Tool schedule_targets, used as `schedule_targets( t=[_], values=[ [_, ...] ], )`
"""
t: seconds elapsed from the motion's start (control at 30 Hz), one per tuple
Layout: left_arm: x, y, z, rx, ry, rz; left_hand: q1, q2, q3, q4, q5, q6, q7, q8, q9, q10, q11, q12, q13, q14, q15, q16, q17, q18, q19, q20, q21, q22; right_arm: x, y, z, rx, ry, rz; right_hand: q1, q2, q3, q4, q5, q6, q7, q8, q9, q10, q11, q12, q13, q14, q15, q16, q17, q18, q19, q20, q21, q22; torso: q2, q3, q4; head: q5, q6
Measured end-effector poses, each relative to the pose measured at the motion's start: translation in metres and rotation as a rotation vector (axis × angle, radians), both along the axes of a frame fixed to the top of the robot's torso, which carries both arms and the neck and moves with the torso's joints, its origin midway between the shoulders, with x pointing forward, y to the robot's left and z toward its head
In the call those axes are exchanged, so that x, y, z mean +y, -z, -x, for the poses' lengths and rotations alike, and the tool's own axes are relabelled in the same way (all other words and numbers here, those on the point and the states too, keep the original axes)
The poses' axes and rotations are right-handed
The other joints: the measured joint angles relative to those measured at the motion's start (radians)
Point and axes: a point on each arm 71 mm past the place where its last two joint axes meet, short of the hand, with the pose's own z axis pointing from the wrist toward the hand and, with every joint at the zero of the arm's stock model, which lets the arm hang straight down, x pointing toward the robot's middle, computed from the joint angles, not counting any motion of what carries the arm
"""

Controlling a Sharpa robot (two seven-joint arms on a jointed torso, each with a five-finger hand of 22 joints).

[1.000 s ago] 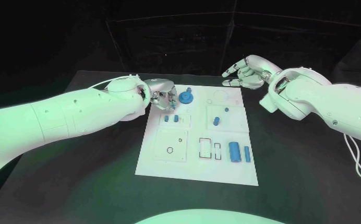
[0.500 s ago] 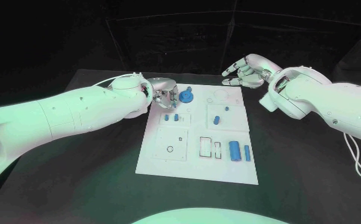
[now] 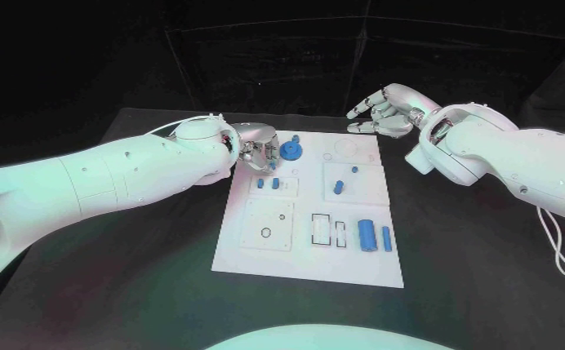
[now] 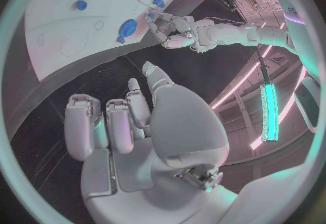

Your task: Assemble the parts on the task board

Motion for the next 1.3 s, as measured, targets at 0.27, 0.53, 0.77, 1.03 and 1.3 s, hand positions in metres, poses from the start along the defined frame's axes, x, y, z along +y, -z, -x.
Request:
schedule_targets(
  t=[0.27, 0.53, 0.77, 1.03, 1.3],
  values=[
    [0.0, 0.0, 0.0, 0.002, -0.004, -0.003, -0.005, -0.005, 0.0, 0.0, 0.0, 0.004, -0.004, -0.003, -0.001, 0.004, 0.004, -0.003, -0.001, 0.0, 0.0, 0.0, -0.005, 0.0, 0.0, 0.0, 0.0, 0.0, 0.0, 0.0, 0.0, 0.0, 0.0, 0.0, 0.0, 0.0, 0.0, 0.0, 0.0, 0.0, 0.0, 0.0, 0.0, 0.0, 0.0, 0.0, 0.0, 0.0, 0.0, 0.0, 0.0, 0.0, 0.0, 0.0, 0.0, 0.0, 0.0, -0.0001, 0.0002, 0.001, -0.002],
    [0.001, 0.0, 0.0, 0.004, -0.007, -0.004, -0.036, -0.036, 0.0, 0.0, 0.0, -0.091, 0.017, -0.08, -0.033, -0.043, 0.021, -0.059, -0.023, 0.0, 0.0, -0.005, -0.021, 0.0, -0.01, 0.01, -0.027, -0.026, 0.0, 0.0, 0.0, -0.001, 0.0, 0.0, 0.0, 0.0, 0.0, 0.0, 0.0, 0.0, 0.0, 0.0, 0.0, 0.0, 0.0, 0.0, -0.002, 0.0, 0.0, 0.0, 0.0, 0.0, 0.0, 0.0, -0.004, 0.0, 0.0, 0.0003, 0.0003, 0.002, -0.003],
    [0.001, 0.001, 0.0, 0.006, -0.008, -0.003, -0.039, -0.039, 0.0, 0.0, 0.0, -0.098, 0.02, -0.085, -0.036, -0.051, 0.029, -0.067, -0.027, -0.001, 0.001, -0.005, -0.022, 0.0, -0.013, 0.013, -0.031, -0.033, 0.0, 0.0, -0.001, -0.001, 0.001, 0.0, 0.0, 0.0, 0.0, 0.0, 0.0, 0.0, 0.0, 0.0, 0.0, 0.0, 0.0, 0.0, -0.002, 0.0, 0.0, 0.0, 0.0, 0.0, 0.0, 0.0, -0.004, 0.0, 0.0, 0.0003, 0.0003, 0.002, -0.003],
    [0.005, 0.001, 0.001, 0.007, -0.016, -0.003, -0.039, -0.039, 0.0, 0.0, 0.0, -0.098, 0.02, -0.085, -0.036, -0.051, 0.029, -0.073, -0.028, 0.0, 0.007, -0.005, -0.025, 0.0, -0.014, 0.014, -0.035, -0.037, -0.002, 0.0, -0.001, 0.0, 0.007, 0.003, 0.0, 0.0, 0.004, 0.004, 0.0, -0.009, 0.002, 0.0, -0.001, -0.086, 0.001, -0.111, -0.101, 0.004, -0.004, -0.027, 0.0, 0.002, -0.016, -0.008, -0.028, -0.015, 0.0, 0.0003, 0.0002, 0.001, -0.002],
    [0.026, -0.001, 0.002, 0.007, -0.054, 0.014, -0.039, -0.039, 0.003, -0.003, 0.0, -0.105, 0.026, -0.098, -0.038, -0.102, 0.045, -0.105, -0.033, -0.002, 0.016, -0.012, -0.039, 0.0, -0.034, 0.026, -0.079, -0.074, -0.008, 0.002, -0.003, -0.008, 0.014, 0.068, 0.035, -0.014, 0.069, 0.009, -0.031, 0.026, -0.008, 0.019, 0.0, -0.352, -0.005, -0.711, -0.625, 0.0, -0.015, -0.124, -0.08, 0.032, -0.056, -0.016, -0.096, -0.119, 0.0, 0.0001, 0.0003, -0.001, 0.0]
  ],
)
